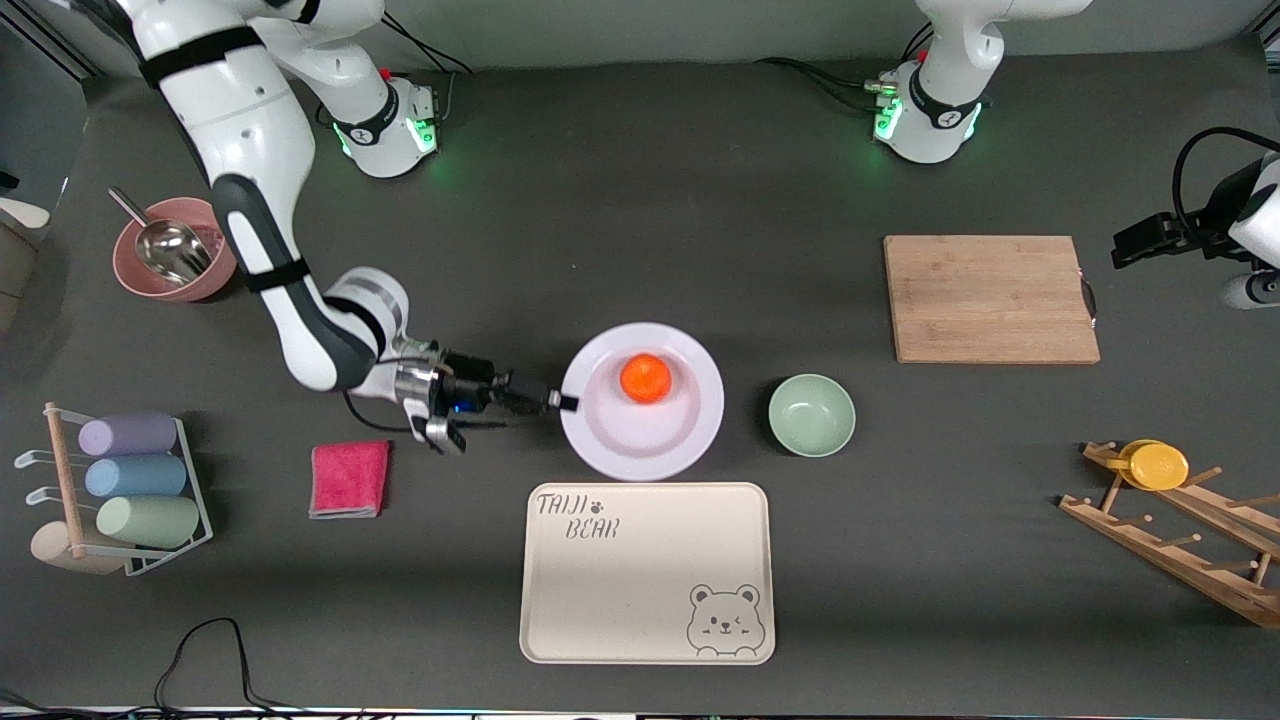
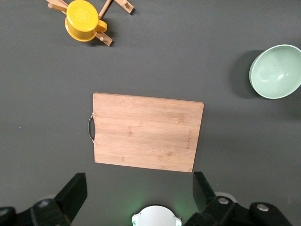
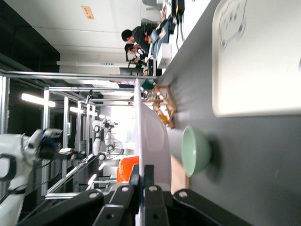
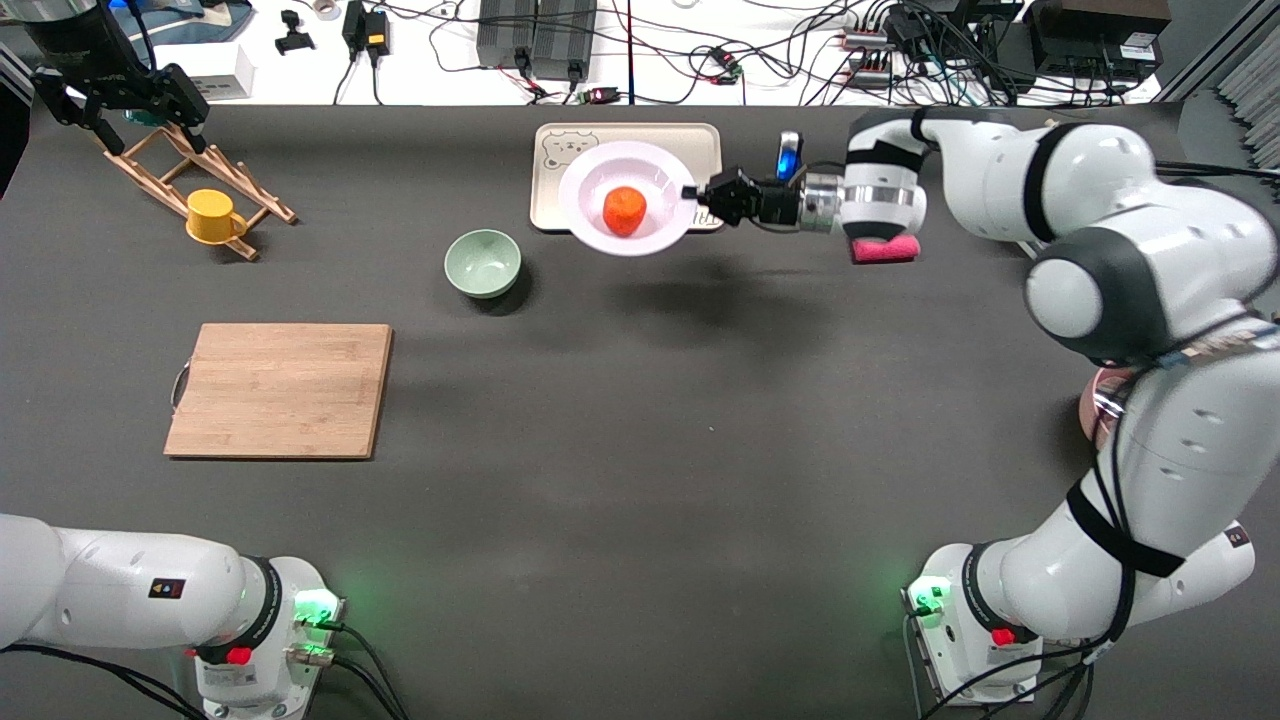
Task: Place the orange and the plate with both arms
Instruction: 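Lower the plate onto the cream tray with the right gripper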
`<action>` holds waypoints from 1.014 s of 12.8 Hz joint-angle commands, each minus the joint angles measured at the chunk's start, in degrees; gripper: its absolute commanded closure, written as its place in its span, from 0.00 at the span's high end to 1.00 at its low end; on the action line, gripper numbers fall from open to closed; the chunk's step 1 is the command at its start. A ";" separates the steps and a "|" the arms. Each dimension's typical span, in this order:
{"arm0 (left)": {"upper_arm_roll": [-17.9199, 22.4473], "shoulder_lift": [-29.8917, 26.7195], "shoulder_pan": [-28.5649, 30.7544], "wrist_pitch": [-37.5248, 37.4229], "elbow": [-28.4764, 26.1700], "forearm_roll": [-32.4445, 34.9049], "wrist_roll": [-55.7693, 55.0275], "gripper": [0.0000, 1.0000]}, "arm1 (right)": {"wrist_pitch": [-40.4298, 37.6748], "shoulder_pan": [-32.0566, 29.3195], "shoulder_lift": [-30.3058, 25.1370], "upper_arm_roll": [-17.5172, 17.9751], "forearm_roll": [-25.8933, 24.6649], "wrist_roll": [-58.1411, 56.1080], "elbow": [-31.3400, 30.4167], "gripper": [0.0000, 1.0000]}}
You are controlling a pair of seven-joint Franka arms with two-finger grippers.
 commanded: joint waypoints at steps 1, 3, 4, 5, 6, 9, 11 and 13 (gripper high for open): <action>-7.51 0.74 7.96 -1.63 1.78 -0.73 -1.00 1.00 | 1.71 0.50 10.44 -1.21 -7.21 9.87 19.02 0.00; -7.79 0.74 7.98 -1.63 1.87 -0.73 -0.92 1.00 | 3.20 0.93 16.68 -2.96 -8.64 15.60 30.28 0.00; -7.79 0.74 7.90 -1.72 1.87 -0.73 -0.83 1.00 | 3.30 1.63 19.41 -4.28 -8.38 17.54 34.68 0.00; -7.79 0.74 7.89 -1.72 1.87 -0.73 -0.83 1.00 | 3.38 1.81 22.31 -4.81 -8.30 19.21 39.25 0.00; -7.88 0.83 7.81 -1.64 1.78 -0.73 -0.83 1.00 | 3.99 1.81 25.12 -4.99 -8.21 20.10 43.48 0.00; -7.97 0.83 7.72 -1.63 1.69 -0.82 -1.00 1.00 | 8.12 2.07 28.75 -4.64 -7.85 20.28 47.21 0.00; -7.97 0.83 7.11 -1.72 1.51 -0.82 -1.35 1.00 | 8.39 2.43 29.89 -4.64 -7.86 20.19 47.21 0.00; -7.97 1.09 7.02 -1.11 1.86 -1.61 -1.27 1.00 | 9.54 3.04 30.60 -4.64 -7.85 19.75 46.86 0.00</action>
